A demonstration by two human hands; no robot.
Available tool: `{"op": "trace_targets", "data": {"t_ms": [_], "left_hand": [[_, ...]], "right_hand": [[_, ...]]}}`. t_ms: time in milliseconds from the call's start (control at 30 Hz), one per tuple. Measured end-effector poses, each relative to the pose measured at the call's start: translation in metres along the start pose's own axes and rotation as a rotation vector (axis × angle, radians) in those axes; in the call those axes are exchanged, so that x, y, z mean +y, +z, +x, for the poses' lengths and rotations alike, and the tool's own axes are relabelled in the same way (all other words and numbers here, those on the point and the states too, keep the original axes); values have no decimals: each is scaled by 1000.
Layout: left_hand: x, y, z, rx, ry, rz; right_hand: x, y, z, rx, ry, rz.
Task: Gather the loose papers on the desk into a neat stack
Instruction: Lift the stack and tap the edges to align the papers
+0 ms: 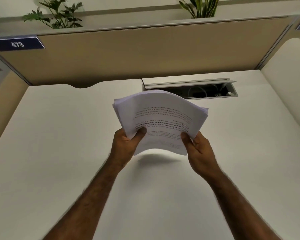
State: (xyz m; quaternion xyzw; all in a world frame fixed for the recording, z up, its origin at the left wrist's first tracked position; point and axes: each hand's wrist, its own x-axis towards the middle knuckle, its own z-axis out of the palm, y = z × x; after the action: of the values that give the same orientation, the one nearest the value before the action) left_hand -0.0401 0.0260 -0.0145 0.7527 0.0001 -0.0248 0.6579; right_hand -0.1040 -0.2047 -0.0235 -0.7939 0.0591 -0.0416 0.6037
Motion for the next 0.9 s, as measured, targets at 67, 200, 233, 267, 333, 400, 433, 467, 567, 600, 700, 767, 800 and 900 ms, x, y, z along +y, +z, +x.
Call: {"op": "trace_targets", "data": {"t_ms": [67,200,233,267,333,400,433,467,567,600,700,767,800,900], "left_hand": [[-7,3,-4,26,-1,-4],[-29,10,-13,46,-86,8],[-33,12,-14,46,-100,13],[-36,13,-15,50,-108,15],[-37,15,-16,61,-105,17],[-35,16,-16,85,-82,9],[-34,16,-16,98,-67,5],[-33,16,-16,107,-56,1],[-37,20,-17,102,-67,6],[-40,22,-18,104,-77,6],[-45,26,-21,121,-97,-15],[-45,27,-22,125,-98,-13],[-46,27,-23,124,-97,-9],[-48,28,-25,114,-93,16]], "right_hand": [[8,3,-1,23,-9,10],[30,11,-1,-6,49,-46],[34,13,0,-17,59,-67],[37,14,0,-20,65,-83],[37,15,0,-4,68,-85],[37,15,-1,32,53,-71],[37,15,-1,46,44,-58],[38,15,-1,54,38,-52],[45,20,-1,26,61,-76],[48,22,-1,7,79,-83],[52,22,-1,0,90,-101],[52,20,-2,26,90,-105],[52,20,-3,36,88,-107],[55,22,-5,14,101,-111]]}}
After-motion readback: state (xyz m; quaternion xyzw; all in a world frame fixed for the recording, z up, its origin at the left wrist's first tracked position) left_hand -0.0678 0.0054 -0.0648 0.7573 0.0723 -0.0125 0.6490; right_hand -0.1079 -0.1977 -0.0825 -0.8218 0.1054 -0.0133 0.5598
